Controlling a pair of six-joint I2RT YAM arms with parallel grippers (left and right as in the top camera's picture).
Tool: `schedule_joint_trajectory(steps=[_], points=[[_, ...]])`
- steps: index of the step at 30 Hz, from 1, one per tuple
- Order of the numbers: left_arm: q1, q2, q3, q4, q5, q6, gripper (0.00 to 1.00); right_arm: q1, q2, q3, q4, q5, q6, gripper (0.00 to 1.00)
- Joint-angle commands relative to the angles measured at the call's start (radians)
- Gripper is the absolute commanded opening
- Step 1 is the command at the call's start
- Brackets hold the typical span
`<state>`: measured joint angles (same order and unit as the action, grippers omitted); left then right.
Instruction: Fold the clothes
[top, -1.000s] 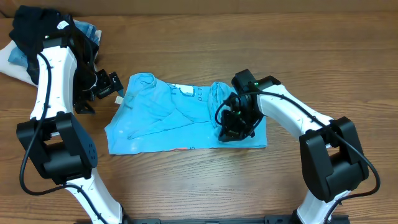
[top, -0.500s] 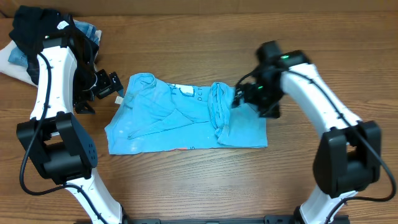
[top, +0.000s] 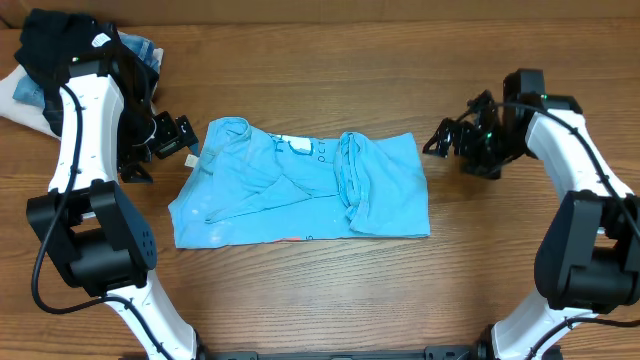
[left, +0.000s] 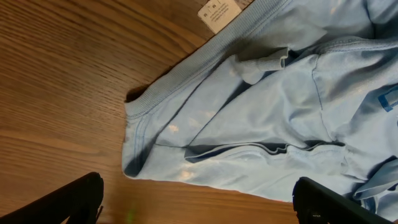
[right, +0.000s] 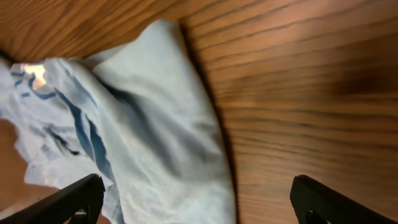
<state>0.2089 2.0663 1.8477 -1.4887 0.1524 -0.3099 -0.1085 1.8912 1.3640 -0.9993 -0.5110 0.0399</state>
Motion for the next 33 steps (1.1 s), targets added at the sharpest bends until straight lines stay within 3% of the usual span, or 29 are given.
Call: schedule_joint_trajectory(steps=[1, 13, 23, 27, 29, 31, 33], points=[[-0.010, -0.011, 0.005, 0.000, -0.002, 0.018, 1.00, 0.002, -0.026, -0.061, 0.048, -0.128, -0.048, 1.00], [-0.013, -0.011, 0.005, -0.003, -0.002, 0.018, 1.00, 0.003, -0.007, -0.230, 0.197, -0.234, -0.040, 1.00], [-0.014, -0.011, 0.005, -0.003, 0.002, 0.018, 1.00, 0.003, 0.102, -0.244, 0.221, -0.323, -0.040, 0.96], [-0.014, -0.011, 0.005, -0.003, 0.002, 0.018, 1.00, 0.008, 0.124, -0.245, 0.217, -0.329, -0.032, 0.83], [-0.014, -0.011, 0.005, -0.002, 0.002, 0.018, 1.00, 0.013, 0.124, -0.245, 0.216, -0.329, -0.032, 0.70], [-0.017, -0.011, 0.005, -0.002, 0.002, 0.018, 1.00, 0.020, 0.124, -0.245, 0.221, -0.329, -0.013, 0.43], [-0.022, -0.011, 0.005, -0.002, 0.002, 0.018, 1.00, 0.026, 0.124, -0.245, 0.229, -0.329, -0.013, 0.30]])
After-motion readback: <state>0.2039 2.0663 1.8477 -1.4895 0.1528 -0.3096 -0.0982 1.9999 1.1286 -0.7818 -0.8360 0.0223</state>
